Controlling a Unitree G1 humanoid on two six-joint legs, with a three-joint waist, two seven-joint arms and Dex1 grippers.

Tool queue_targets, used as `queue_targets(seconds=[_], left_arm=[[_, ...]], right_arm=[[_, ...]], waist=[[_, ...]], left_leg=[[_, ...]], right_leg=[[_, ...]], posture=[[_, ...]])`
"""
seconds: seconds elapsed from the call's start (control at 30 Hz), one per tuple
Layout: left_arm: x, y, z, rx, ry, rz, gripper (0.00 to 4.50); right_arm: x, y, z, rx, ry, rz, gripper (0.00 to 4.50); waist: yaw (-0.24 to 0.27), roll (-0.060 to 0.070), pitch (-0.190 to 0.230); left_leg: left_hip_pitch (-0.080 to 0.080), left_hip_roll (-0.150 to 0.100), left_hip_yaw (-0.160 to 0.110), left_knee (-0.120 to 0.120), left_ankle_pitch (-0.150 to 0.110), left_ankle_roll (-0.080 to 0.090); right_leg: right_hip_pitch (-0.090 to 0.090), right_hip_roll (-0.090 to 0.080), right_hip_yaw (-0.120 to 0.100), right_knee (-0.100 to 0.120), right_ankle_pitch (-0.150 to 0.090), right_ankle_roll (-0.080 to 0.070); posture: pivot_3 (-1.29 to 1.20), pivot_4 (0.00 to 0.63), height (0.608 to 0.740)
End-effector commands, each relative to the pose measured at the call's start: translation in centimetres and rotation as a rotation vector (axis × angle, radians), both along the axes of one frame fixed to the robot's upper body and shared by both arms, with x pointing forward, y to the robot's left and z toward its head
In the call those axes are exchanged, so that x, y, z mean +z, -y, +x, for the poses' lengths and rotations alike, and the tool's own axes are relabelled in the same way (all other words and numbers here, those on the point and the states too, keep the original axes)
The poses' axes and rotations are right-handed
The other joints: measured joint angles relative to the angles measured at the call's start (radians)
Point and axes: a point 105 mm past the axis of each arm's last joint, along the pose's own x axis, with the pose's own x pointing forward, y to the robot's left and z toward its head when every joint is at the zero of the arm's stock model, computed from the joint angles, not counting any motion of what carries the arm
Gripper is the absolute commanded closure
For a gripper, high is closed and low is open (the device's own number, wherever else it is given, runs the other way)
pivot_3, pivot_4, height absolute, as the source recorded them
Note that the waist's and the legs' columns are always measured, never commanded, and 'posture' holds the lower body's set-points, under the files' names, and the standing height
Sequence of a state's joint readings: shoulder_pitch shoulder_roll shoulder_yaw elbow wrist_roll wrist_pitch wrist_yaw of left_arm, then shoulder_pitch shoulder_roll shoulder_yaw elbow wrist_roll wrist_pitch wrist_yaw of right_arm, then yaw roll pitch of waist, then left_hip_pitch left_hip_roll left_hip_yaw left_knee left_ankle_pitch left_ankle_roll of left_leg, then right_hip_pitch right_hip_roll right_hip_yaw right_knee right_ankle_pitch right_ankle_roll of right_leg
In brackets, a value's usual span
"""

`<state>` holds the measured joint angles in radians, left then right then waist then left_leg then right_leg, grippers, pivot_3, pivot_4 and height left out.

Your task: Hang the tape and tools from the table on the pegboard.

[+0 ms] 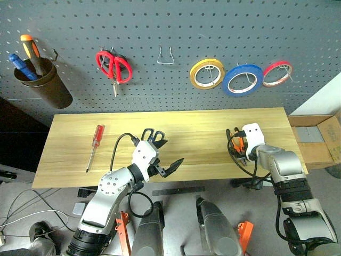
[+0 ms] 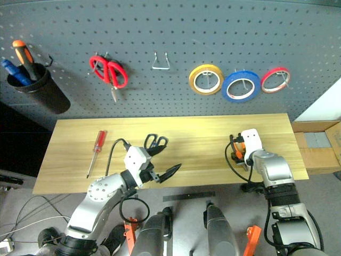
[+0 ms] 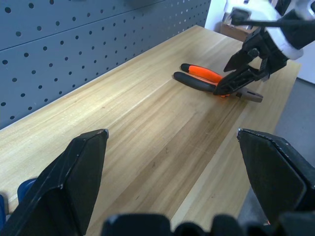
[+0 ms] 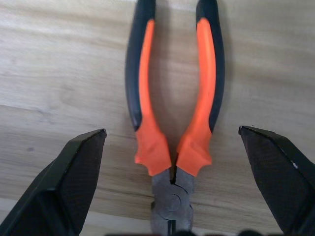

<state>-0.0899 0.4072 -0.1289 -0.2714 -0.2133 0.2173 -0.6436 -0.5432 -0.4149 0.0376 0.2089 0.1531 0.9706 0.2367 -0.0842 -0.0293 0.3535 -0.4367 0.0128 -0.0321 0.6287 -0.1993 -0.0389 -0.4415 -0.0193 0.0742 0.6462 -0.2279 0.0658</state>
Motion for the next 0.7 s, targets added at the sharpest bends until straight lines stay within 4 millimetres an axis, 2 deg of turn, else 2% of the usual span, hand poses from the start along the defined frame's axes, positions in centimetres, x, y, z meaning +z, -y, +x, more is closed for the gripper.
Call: queue_targets(seconds=[0.03,0.17,0.2,0.3,0.43,0.6,0.63,0.7], left_arm=[[1.0,0.5,-0.7,-0.024,0.035,-0.009,0.00],[1.0,0.4,-0.7,-0.020,0.035,-0.006,0.00],[1.0,0.4,-0.7,-0.019,0.035,-0.004,0.00],[1.1,0.3,-0.6,-0.009,0.036,-0.001,0.00],[1.1,0.1,-0.6,-0.004,0.035,0.003,0.00],[1.1,0.0,-0.5,0.004,0.037,0.004,0.00],[1.1,0.0,-0.4,0.005,0.038,0.005,0.00],[1.3,-0.1,-0.3,0.009,0.044,0.004,0.00]], right_arm=[[0.0,0.2,0.6,0.006,0.016,-0.020,0.01],[-0.9,0.6,0.9,-0.019,-0.008,-0.023,0.01],[-1.2,0.9,0.9,-0.034,-0.013,-0.028,0.18],[-1.5,1.2,1.1,-0.058,-0.008,-0.030,0.82],[-1.8,1.0,0.8,-0.043,-0.035,-0.027,2.10],[-1.9,1.0,0.5,-0.036,-0.079,-0.035,2.14],[-1.7,1.0,0.5,-0.028,-0.077,-0.038,2.14],[-0.4,-0.3,0.4,0.050,-0.052,0.000,2.14]], waist=[[0.000,0.000,0.000],[0.000,0.000,0.000],[0.000,0.000,0.000],[0.000,0.000,0.000],[0.000,0.000,0.000],[0.001,0.000,0.000],[0.001,0.000,0.000],[0.002,0.000,0.000]], left_leg=[[0.000,0.000,0.000,0.000,0.000,0.000],[0.000,0.000,0.000,0.000,0.000,0.000],[0.000,0.000,0.000,0.000,0.000,0.000],[0.001,0.000,0.000,0.000,0.000,0.000],[0.001,0.000,0.000,0.001,0.000,0.000],[0.001,0.000,0.000,0.000,0.000,0.000],[0.001,0.000,0.000,0.000,0.000,0.000],[0.001,0.000,-0.001,0.000,0.000,0.000]], right_leg=[[0.000,0.000,0.000,0.000,0.000,0.000],[0.000,0.000,0.000,0.000,0.000,0.000],[0.000,0.000,0.000,0.000,0.000,0.000],[0.001,0.000,0.000,0.000,0.000,0.000],[0.001,0.000,0.000,0.000,0.000,0.000],[0.001,0.000,0.000,0.000,0.000,0.000],[0.001,0.000,0.000,0.000,0.000,0.000],[0.001,0.000,0.000,0.000,0.000,0.000]], posture=[[-0.08,0.381,0.740],[-0.08,0.384,0.740],[-0.07,0.384,0.740],[-0.07,0.386,0.740],[-0.07,0.387,0.740],[-0.07,0.384,0.740],[-0.07,0.384,0.740],[-0.06,0.382,0.740]])
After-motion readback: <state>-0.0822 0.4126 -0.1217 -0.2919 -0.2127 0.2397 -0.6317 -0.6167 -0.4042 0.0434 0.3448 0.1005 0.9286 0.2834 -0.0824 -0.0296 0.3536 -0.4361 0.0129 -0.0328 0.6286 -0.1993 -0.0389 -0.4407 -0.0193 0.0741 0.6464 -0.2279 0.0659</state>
